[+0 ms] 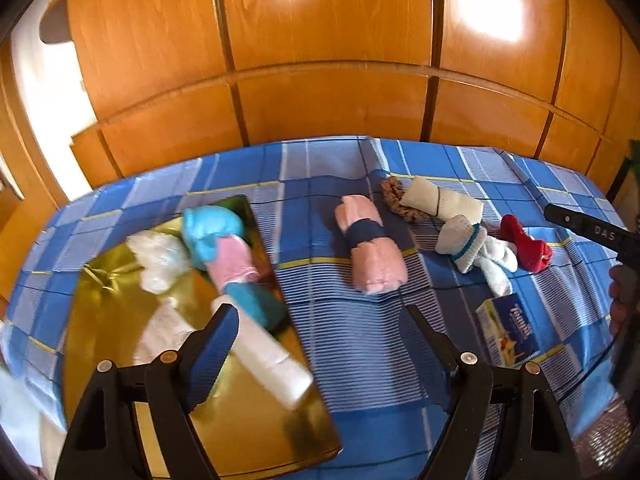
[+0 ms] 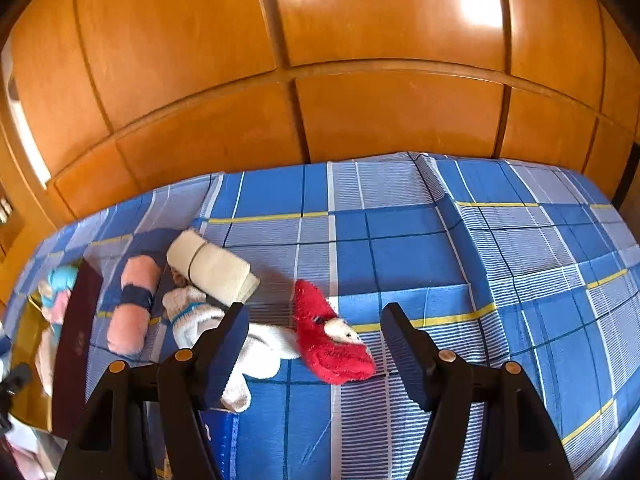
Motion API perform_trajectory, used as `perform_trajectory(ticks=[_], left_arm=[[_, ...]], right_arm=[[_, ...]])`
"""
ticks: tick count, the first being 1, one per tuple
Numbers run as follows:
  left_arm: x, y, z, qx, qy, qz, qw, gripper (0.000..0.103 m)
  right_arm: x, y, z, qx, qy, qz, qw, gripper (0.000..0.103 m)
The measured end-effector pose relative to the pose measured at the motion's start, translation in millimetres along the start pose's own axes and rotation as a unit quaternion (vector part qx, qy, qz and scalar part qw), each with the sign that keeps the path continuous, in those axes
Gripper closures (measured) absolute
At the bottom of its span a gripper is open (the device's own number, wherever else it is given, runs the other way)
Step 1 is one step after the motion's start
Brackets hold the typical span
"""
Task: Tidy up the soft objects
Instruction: 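Move the left gripper toward the pink rolled towel while the right gripper withdraws from the tray, then close the left gripper around the pink rolled towel's blue band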
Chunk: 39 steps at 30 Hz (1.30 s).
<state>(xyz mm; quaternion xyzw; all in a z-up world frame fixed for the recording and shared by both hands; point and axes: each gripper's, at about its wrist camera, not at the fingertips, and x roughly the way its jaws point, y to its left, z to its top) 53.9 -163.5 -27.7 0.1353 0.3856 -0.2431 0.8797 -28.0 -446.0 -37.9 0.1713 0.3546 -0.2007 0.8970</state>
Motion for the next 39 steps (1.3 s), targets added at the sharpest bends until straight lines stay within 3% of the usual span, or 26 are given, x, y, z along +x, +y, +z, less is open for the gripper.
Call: perform_trajectory(ticks=[10, 15, 25, 27, 28, 29, 32, 35, 39], left_arm=[[54, -19, 34, -0.010, 0.047, -0.023, 0.9986, 0.021], [85, -29, 48, -0.014, 0.067, -0.035, 0.9970, 0.027], [140, -36, 62, -0.031, 0.099, -0.018, 0.9945, 0.028], [150, -39, 62, -0.028, 0.108, -0.017, 0.9936, 0.036], [155, -40, 60, -0.026, 0.114, -0.020, 0.9929, 0.052], [160, -40, 58, -0.029, 0.121, -0.026, 0.9919, 0.060], [156, -40, 55, -0.033, 0.107, -0.029, 0.9933, 0.067], [142, -37, 52, -0.037, 0.096, -0.034, 0.9941, 0.067], [105, -44, 41, -0.011, 0.065, -0.054, 0.9963, 0.067]], right_arm=[[-13, 3, 3, 0.008, -0.016, 0.030, 0.999, 0.033], [-14, 1, 4, 0.019, -0.018, 0.037, 0.999, 0.033], [-22, -8, 8, 0.036, -0.044, 0.034, 0.998, 0.033], [-23, -14, 9, 0.049, -0.049, 0.027, 0.997, 0.033], [-24, -17, 10, 0.054, -0.051, 0.026, 0.997, 0.033], [-25, -21, 11, 0.063, -0.054, 0.023, 0.996, 0.033], [-26, -35, 10, 0.088, -0.059, 0.014, 0.994, 0.033], [-22, -50, 10, 0.116, -0.050, 0.010, 0.992, 0.048], [-17, -67, 9, 0.150, -0.038, 0.010, 0.988, 0.049]])
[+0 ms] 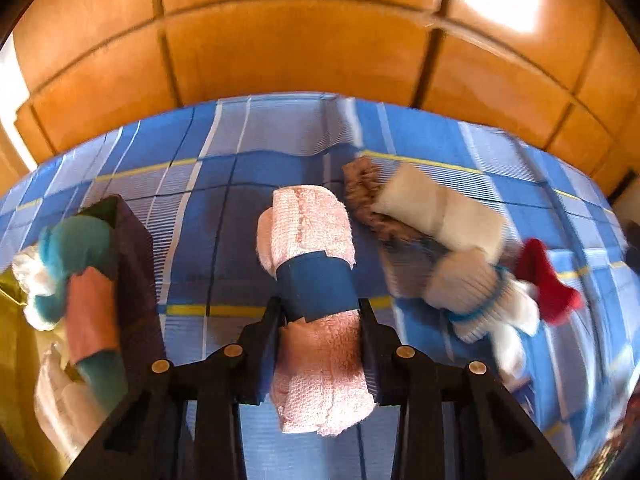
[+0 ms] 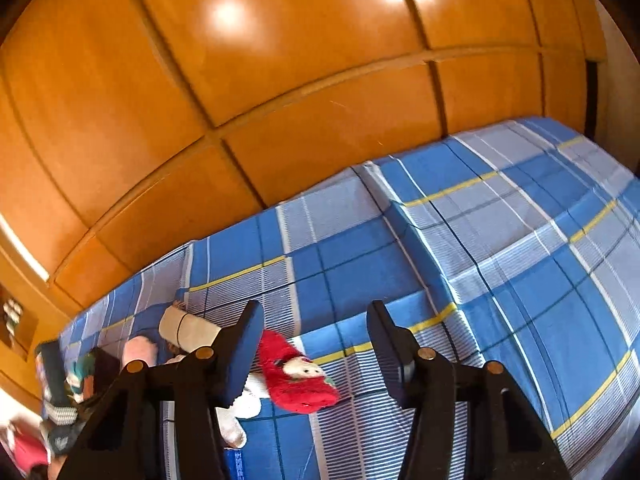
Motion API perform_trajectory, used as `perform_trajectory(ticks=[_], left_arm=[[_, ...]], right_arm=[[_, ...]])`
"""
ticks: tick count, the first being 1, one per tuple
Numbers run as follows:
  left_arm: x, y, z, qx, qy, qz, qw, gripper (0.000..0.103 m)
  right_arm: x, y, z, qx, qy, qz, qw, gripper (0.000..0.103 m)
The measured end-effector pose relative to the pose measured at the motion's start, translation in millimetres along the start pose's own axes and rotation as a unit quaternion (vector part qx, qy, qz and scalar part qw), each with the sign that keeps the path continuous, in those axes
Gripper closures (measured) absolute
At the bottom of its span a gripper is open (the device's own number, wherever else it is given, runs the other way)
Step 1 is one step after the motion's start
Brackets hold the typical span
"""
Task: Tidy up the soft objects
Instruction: 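Close the left gripper around the pink rolled towel's blue band, then carry the pink towel into the gold tray and open the left gripper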
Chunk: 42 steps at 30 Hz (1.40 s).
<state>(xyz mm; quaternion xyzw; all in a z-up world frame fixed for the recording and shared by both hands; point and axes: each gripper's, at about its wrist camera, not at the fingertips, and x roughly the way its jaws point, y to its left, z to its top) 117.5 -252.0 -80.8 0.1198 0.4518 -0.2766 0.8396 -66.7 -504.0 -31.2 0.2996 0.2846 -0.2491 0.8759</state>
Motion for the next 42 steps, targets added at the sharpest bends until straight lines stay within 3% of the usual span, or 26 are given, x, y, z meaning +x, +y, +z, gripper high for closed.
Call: perform_trajectory(ticks=[5, 10, 18, 23, 25, 27, 34, 42], left_arm=[[-31, -14, -35, 0.038, 0.004, -0.044, 0.9983, 0.067], [-32, -27, -71, 0.065, 0.041, -0.080, 0.9938, 0.067], [-25, -33, -81, 0.071, 0.042, -0.069, 0.9942, 0.065], [-26, -33, -86, 0.073, 0.029, -0.066, 0.9947, 0.064], [-24, -32, -88, 0.072, 0.027, -0.068, 0.9948, 0.062], [-20, -31, -89, 0.064, 0.033, -0.075, 0.9946, 0.061], [-19, -31, -92, 0.056, 0.028, -0.076, 0.9951, 0.061], [-26, -31, -93, 0.057, 0.023, -0.075, 0.9952, 0.067]], right_arm=[[12, -10, -1, 0.022, 0.034, 0.016, 0.999, 0.049], [33, 5, -14, -0.011, 0.088, 0.038, 0.995, 0.049], [63, 27, -30, -0.068, 0.131, 0.028, 0.989, 0.049], [83, 29, -36, -0.096, 0.147, 0.001, 0.985, 0.049], [90, 28, -39, -0.102, 0.159, 0.002, 0.982, 0.057], [95, 30, -44, -0.116, 0.172, 0.008, 0.978, 0.057], [98, 23, -48, -0.103, 0.175, 0.017, 0.979, 0.055], [95, 31, -51, -0.143, 0.171, 0.004, 0.975, 0.055]])
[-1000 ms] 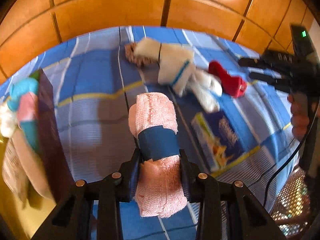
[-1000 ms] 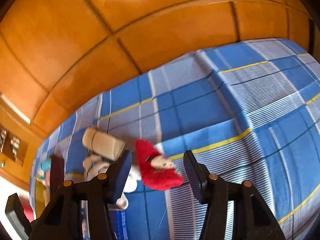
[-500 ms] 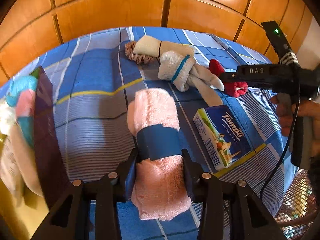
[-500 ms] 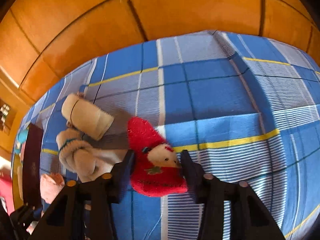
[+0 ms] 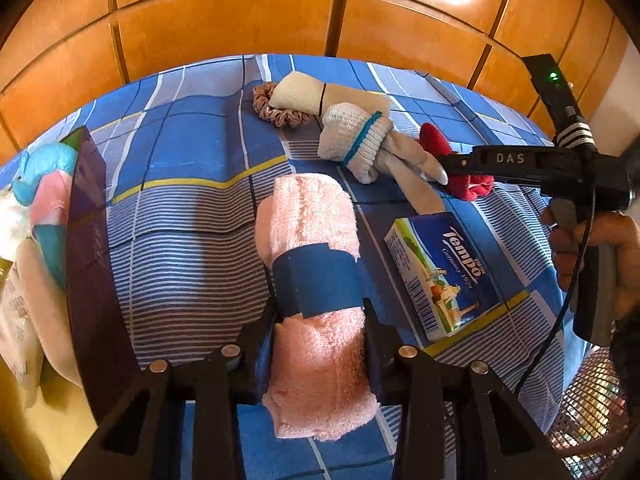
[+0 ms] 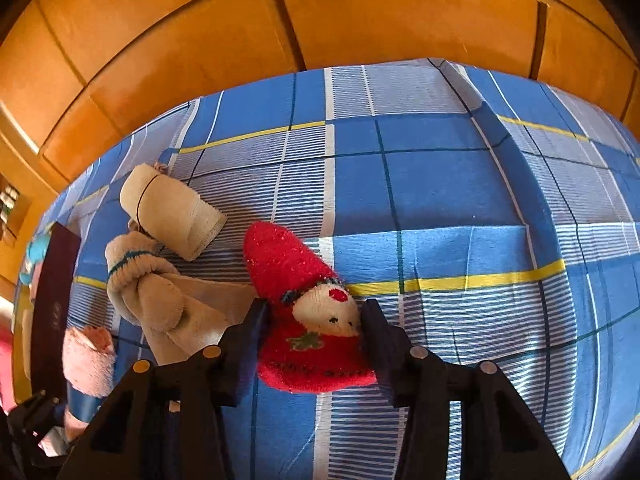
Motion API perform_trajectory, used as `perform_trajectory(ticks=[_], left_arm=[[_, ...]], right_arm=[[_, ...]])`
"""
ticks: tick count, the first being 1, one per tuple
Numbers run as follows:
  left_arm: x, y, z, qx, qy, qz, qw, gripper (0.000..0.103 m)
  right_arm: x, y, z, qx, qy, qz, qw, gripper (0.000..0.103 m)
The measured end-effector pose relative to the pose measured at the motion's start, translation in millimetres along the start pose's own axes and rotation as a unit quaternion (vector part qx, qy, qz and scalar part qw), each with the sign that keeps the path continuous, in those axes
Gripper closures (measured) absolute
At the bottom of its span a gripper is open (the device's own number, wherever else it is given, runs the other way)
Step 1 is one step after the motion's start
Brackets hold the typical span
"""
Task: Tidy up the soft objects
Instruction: 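Carry the pink towel into the gold tray and open the left gripper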
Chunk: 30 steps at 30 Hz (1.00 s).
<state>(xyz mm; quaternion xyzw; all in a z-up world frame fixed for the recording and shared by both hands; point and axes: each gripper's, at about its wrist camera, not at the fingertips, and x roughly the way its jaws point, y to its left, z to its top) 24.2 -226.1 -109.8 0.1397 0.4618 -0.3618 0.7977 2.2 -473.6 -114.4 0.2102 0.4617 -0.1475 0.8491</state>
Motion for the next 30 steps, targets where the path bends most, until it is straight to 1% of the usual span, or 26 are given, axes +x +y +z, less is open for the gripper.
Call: perform_trajectory(ticks=[6, 9, 12, 15, 19, 21, 23, 26, 28, 30], left_arm=[[-20, 1, -1, -0.006, -0.016, -0.012, 0.9998, 0.068], [-44, 6, 0, -0.012, -0.041, -0.018, 0.9989, 0.068], [-66, 16, 0, -0.031, -0.062, -0.023, 0.9973, 0.068], [-89, 39, 0, -0.065, -0.082, -0.020, 0.9943, 0.068], [-118, 90, -3, -0.121, -0.104, 0.008, 0.9872, 0.068], [-127, 117, -6, -0.156, -0.108, 0.022, 0.9815, 0.068], [-133, 151, -12, -0.194, -0.110, 0.047, 0.9737, 0.068], [-138, 193, -20, -0.236, -0.106, 0.075, 0.9631, 0.068], [-136, 217, -23, -0.249, -0.094, 0.102, 0.9585, 0.068], [-131, 238, -25, -0.258, -0.083, 0.110, 0.9562, 0.068]], right_arm=[[1, 5, -2, -0.020, -0.005, -0.010, 1.000, 0.055], [1, 8, -4, -0.028, -0.011, -0.015, 0.999, 0.055], [-2, 8, -7, -0.038, -0.017, -0.021, 0.999, 0.055], [-2, 11, -9, -0.043, -0.026, -0.025, 0.998, 0.055], [-1, 13, -9, -0.048, -0.031, -0.032, 0.998, 0.055], [-1, 14, -9, -0.050, -0.033, -0.034, 0.998, 0.055], [-1, 16, -9, -0.054, -0.035, -0.038, 0.997, 0.055], [0, 18, -10, -0.058, -0.036, -0.041, 0.997, 0.055], [-1, 18, -11, -0.059, -0.037, -0.042, 0.997, 0.055], [-1, 18, -11, -0.058, -0.037, -0.042, 0.997, 0.055]])
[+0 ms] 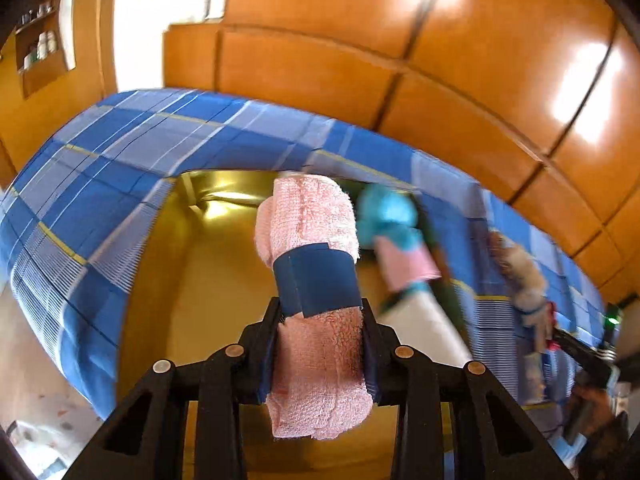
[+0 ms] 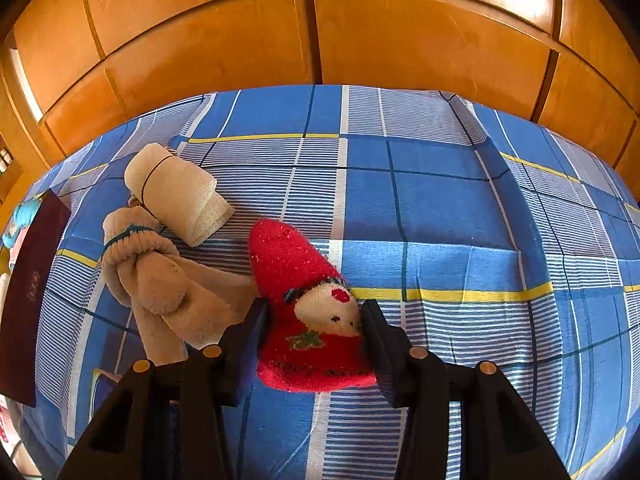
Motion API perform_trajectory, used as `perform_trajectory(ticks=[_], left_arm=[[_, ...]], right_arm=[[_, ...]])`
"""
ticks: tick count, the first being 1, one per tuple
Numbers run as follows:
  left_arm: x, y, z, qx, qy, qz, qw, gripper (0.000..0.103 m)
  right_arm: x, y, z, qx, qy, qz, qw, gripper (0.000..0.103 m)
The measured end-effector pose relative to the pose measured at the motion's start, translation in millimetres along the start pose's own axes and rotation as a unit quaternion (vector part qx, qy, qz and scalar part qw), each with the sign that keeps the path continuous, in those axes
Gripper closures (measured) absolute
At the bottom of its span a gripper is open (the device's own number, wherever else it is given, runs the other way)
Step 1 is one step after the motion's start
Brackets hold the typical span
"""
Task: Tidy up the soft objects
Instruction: 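Carry the pink towel into the gold tray and open the left gripper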
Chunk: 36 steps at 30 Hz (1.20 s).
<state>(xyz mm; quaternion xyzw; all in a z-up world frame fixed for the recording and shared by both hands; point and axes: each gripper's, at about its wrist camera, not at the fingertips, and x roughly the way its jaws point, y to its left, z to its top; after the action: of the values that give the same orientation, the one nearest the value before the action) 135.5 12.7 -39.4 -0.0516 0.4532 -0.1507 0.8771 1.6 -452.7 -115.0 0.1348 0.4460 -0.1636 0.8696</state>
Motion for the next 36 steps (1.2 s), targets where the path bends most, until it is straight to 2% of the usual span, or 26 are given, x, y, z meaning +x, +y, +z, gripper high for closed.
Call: perform_trajectory(ticks=[3, 7, 16, 19, 27, 36], left_arm=[[19, 22, 13, -0.012, 0.012, 0.026, 0.9995, 0.068], [42, 44, 26, -0.033, 0.035, 0.026, 0.9985, 0.068], [88, 39, 42, -0.015, 0.063, 0.046, 0.9968, 0.064], [99, 43, 45, -0.022, 0.068, 0.059, 0.9957, 0.059], [63, 39, 39, -0.010, 0.006, 0.088, 0.9960, 0.053], [0, 7, 0, -0.014, -0.044, 0.083, 0.9955, 0.050]], right_arm=[[0, 1, -1, -0.003, -0.001, -0.001, 1.000, 0.055], [1, 1, -1, -0.003, 0.000, 0.001, 1.000, 0.055], [0, 4, -3, -0.010, -0.006, -0.008, 1.000, 0.055], [0, 5, -4, -0.011, -0.007, -0.009, 1.000, 0.055], [0, 7, -3, -0.015, -0.005, -0.012, 1.000, 0.055], [-1, 12, -3, -0.026, -0.011, -0.028, 0.999, 0.056]])
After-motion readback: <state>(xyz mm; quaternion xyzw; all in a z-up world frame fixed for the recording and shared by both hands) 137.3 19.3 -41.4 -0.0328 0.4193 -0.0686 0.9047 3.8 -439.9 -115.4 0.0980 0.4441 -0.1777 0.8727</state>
